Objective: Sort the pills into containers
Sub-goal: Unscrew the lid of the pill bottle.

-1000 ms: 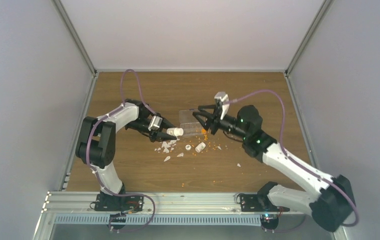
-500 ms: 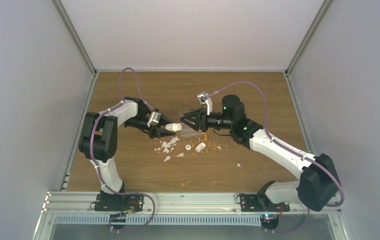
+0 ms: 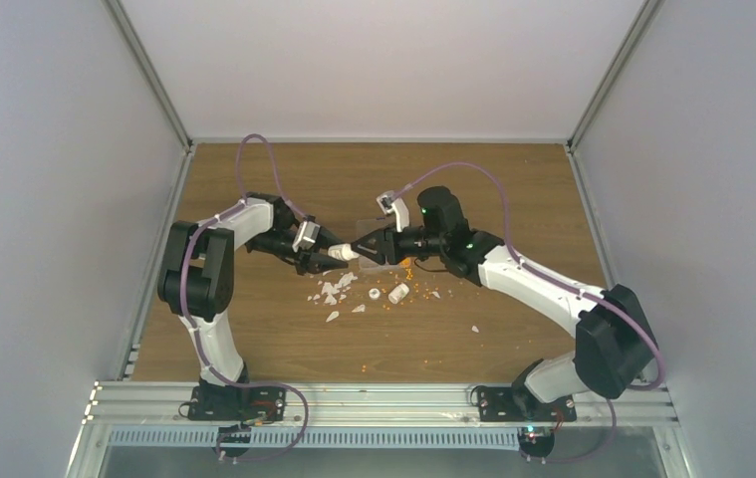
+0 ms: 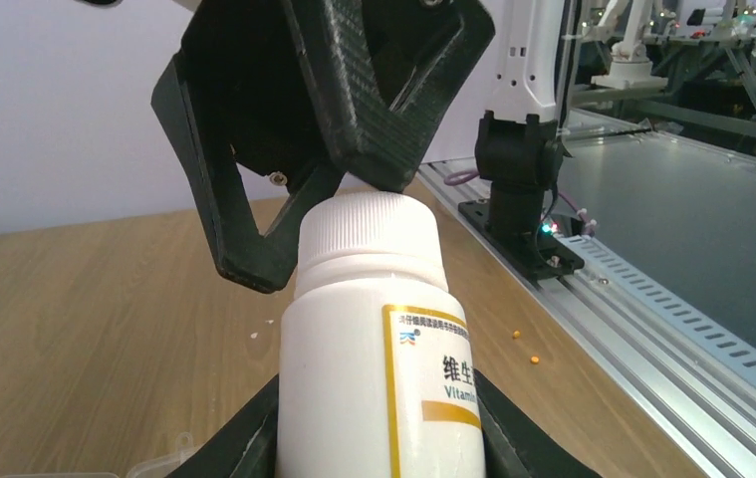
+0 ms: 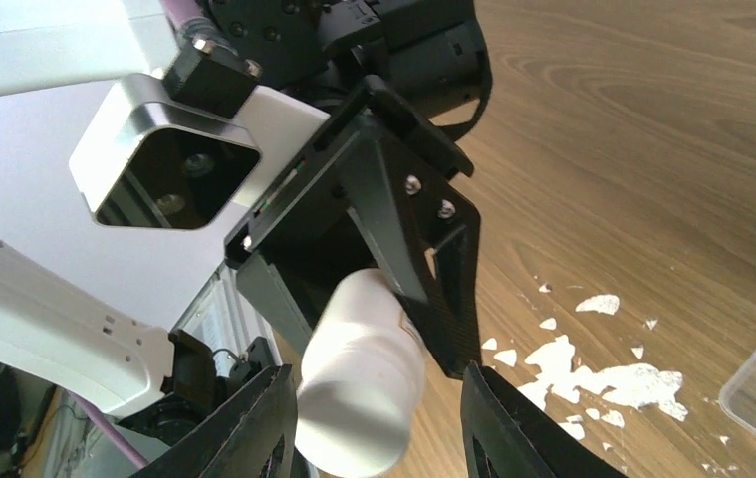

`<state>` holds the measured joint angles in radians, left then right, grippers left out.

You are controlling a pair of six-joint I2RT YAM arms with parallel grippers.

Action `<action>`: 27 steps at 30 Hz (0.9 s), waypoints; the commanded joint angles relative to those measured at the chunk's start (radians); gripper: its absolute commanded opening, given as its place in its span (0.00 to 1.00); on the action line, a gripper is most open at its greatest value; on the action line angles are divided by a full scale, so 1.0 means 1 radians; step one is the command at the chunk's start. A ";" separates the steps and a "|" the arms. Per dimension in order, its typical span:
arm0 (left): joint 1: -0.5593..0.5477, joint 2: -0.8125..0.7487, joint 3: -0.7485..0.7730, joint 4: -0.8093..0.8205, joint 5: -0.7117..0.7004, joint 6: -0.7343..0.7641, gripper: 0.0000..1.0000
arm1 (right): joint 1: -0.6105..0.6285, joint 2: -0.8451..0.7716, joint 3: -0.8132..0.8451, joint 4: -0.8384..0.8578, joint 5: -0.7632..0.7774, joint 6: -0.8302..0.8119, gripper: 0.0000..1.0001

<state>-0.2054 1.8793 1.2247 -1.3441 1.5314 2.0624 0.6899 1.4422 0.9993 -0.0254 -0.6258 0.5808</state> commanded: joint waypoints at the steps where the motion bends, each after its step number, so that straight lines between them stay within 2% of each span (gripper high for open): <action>1: 0.005 0.010 0.016 -0.009 0.343 0.069 0.02 | 0.018 0.006 0.046 -0.015 -0.006 -0.024 1.00; 15: 0.014 0.015 0.018 -0.007 0.345 0.067 0.03 | 0.034 0.021 0.053 -0.057 -0.019 -0.048 0.99; 16: 0.014 0.015 0.017 -0.007 0.345 0.068 0.03 | 0.034 0.020 0.053 -0.057 -0.017 -0.049 0.97; 19: 0.013 0.016 0.017 -0.007 0.345 0.067 0.03 | 0.034 0.022 0.055 -0.058 -0.029 -0.052 0.82; 24: 0.013 0.018 0.021 -0.008 0.345 0.066 0.03 | 0.037 0.023 0.060 -0.067 -0.021 -0.059 0.80; 27: 0.014 0.018 0.021 -0.007 0.345 0.065 0.03 | 0.037 0.023 0.063 -0.079 -0.023 -0.072 0.71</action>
<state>-0.1993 1.8828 1.2251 -1.3464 1.5360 2.0697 0.7174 1.4570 1.0370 -0.0822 -0.6327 0.5312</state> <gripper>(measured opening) 0.821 0.782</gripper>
